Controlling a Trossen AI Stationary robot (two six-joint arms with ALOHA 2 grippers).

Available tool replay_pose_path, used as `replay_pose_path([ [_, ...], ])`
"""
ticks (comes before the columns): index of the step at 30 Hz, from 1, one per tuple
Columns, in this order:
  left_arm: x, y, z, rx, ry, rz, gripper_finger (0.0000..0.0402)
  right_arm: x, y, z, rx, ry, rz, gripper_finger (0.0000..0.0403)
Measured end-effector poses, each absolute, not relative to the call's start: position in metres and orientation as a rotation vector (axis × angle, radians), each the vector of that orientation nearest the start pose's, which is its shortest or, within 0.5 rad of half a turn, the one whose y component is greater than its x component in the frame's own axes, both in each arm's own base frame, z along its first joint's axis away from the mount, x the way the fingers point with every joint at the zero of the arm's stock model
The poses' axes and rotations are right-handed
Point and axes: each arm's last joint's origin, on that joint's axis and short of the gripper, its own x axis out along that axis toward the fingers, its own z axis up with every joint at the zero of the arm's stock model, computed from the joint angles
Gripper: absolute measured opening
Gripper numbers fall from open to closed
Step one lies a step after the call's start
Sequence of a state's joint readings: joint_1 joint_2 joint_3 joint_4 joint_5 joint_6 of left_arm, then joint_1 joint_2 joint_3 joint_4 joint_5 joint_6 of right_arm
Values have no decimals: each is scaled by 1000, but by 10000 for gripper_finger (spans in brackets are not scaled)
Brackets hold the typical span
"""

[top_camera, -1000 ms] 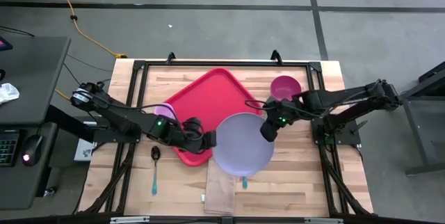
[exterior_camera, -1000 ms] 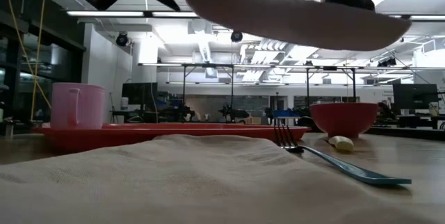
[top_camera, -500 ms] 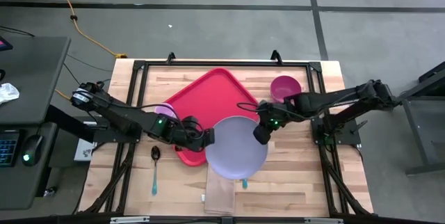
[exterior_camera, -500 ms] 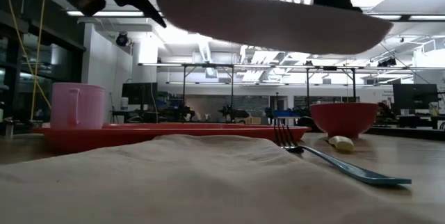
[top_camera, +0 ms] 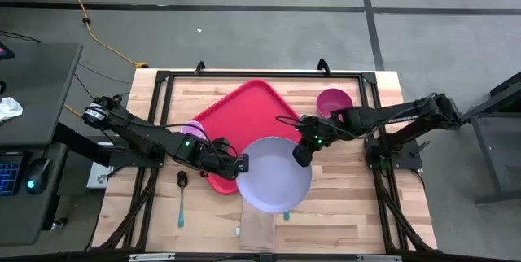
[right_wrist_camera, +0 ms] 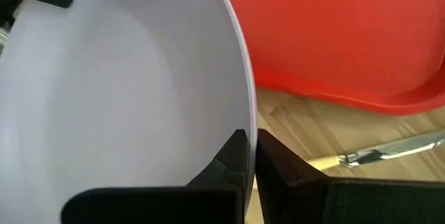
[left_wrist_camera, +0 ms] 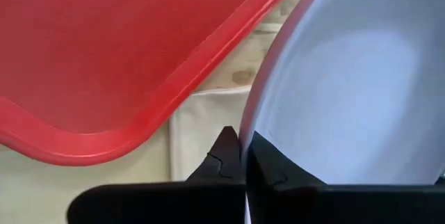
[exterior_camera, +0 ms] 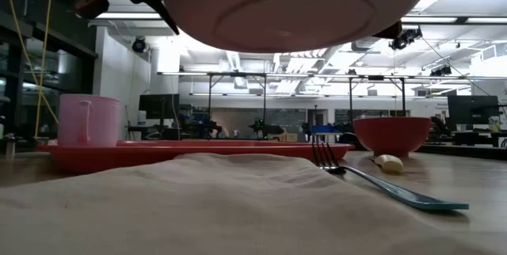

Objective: Set up tray
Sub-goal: Put the purple plate to the right of the light pink mug on the red serving tray

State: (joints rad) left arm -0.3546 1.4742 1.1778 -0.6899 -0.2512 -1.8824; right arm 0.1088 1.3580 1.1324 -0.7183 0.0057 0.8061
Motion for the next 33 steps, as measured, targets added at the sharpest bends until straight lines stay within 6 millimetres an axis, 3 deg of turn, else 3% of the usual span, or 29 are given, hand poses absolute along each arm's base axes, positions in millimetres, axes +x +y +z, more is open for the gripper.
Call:
replay_pose_path([
  [10,281,-97,271,-1415,717,789,15,275,24,294,694,861,-217,13],
  [22,281,-96,271,-1418,719,788,14,271,12,302,692,849,-129,86],
  [33,281,-95,271,-1426,708,806,14,262,-1,294,669,956,-205,125],
])
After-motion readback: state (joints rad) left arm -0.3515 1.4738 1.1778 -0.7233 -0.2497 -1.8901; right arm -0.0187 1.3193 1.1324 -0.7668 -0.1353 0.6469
